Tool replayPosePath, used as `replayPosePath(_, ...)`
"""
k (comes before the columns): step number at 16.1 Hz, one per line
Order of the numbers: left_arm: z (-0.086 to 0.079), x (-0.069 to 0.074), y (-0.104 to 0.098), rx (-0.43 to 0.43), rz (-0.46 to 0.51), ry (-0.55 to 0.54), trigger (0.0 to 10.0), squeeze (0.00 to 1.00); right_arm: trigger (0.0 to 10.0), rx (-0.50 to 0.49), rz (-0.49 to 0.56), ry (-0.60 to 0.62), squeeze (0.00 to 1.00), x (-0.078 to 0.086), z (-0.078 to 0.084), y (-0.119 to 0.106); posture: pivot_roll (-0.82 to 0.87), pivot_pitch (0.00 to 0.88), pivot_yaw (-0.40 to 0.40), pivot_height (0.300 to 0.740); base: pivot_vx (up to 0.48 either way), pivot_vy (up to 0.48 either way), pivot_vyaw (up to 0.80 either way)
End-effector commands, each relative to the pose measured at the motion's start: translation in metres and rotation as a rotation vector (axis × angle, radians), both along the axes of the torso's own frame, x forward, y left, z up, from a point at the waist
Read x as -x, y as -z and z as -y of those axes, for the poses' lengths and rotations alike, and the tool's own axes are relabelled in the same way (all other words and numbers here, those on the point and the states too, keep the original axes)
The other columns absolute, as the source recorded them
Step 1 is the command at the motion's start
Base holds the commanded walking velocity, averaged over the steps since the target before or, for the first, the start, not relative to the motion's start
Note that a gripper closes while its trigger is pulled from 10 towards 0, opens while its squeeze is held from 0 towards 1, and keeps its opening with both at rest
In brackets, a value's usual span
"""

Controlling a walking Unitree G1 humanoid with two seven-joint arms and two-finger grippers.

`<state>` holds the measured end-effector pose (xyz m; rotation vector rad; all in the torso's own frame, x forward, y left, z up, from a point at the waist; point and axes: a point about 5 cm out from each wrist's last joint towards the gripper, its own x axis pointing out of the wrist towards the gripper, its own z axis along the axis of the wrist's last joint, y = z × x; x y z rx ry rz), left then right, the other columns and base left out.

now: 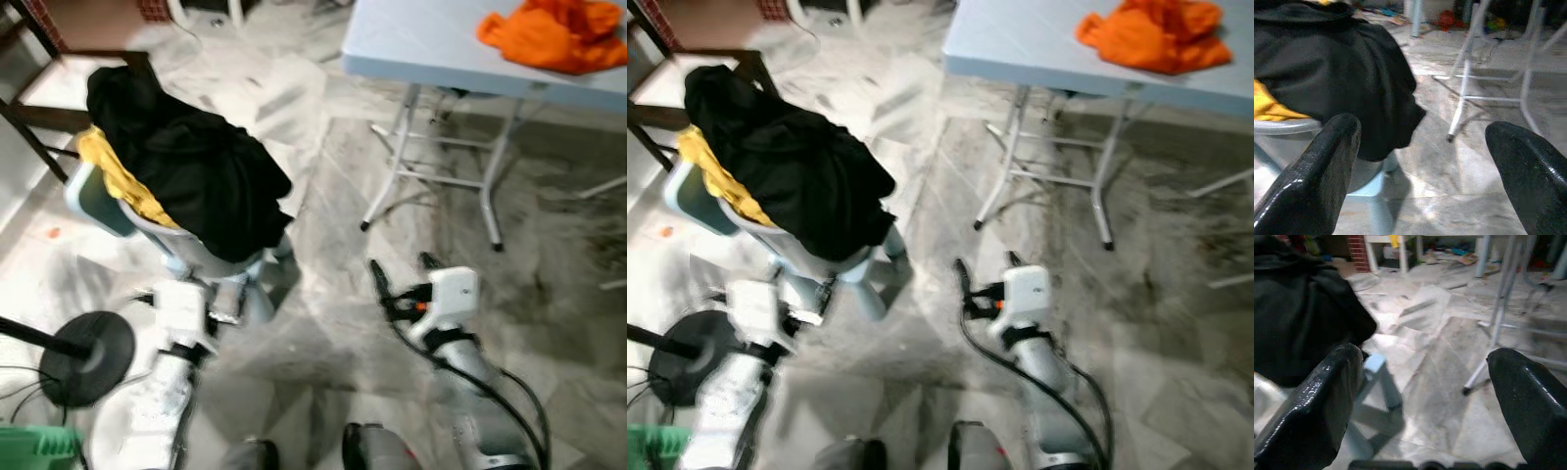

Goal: Hang hanger

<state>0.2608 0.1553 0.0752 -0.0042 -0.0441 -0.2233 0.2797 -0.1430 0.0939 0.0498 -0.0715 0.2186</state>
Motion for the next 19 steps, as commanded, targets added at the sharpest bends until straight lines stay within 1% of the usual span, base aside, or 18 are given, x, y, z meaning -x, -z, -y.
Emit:
replayPosePath(1, -0.01, 0.003, 0.0043, -0.014, -0.021, -0.028, 10.0, 0.0, 10.0, -0.014, 0.002, -0.011, 0.0, 0.0007, -0.0062, -0.0011, -0.01, 0.256, -0.016, 0.74, 0.311, 0.3, 0.58)
replayPosePath(4, -0.0098, 0.0031, 0.0044, -0.015, -0.022, -0.026, 10.0, 0.0, 10.0, -0.016, 0.001, -0.014, 0.0, 0.0, -0.0078, -0.0012, -0.01, 0.258, -0.016, 0.74, 0.314, 0.299, 0.49)
replayPosePath(5, -0.0092, 0.003, 0.0044, -0.016, -0.022, -0.025, 10.0, 0.0, 10.0, -0.017, 0.001, -0.014, 0.0, -0.0002, -0.0078, -0.0014, -0.01, 0.258, -0.016, 0.74, 0.311, 0.296, 0.0)
replayPosePath(7, -0.0087, 0.0025, 0.0045, -0.021, -0.024, -0.027, 10.0, 0.0, 10.0, -0.018, -0.001, -0.013, 0.0, -0.0004, -0.0074, -0.0013, -0.01, 0.257, -0.016, 0.74, 0.281, 0.0, 0.0)
replayPosePath(9, -0.0086, 0.0007, 0.0055, -0.024, -0.027, -0.047, 10.0, 0.0, 10.0, -0.021, -0.006, -0.008, 0.0, -0.0003, -0.0065, -0.0004, -0.02, 0.251, -0.022, 0.74, 0.0, 0.0, 0.0)
replayPosePath(12, -0.0062, -0.0003, 0.0051, -0.021, -0.023, -0.019, 10.0, 0.0, 10.0, -0.021, -0.011, -0.006, 0.0, -0.0017, -0.0056, -0.0001, -0.01, 0.244, -0.027, 0.74, 0.0, 0.0, 0.0)
replayPosePath(15, -0.0063, -0.0002, 0.0046, -0.019, -0.019, -0.018, 10.0, 0.0, 10.0, -0.02, -0.007, -0.008, 0.0, -0.0047, -0.0063, -0.0018, -0.01, 0.242, -0.027, 0.74, 0.08, -0.378, 0.0)
replayPosePath(19, -0.0053, 0.0002, 0.0049, -0.016, -0.021, -0.014, 10.0, 0.0, 10.0, -0.02, -0.008, -0.013, 0.0, -0.0035, -0.0092, -0.0009, -0.01, 0.243, -0.027, 0.74, 0.0, -0.417, 0.0)
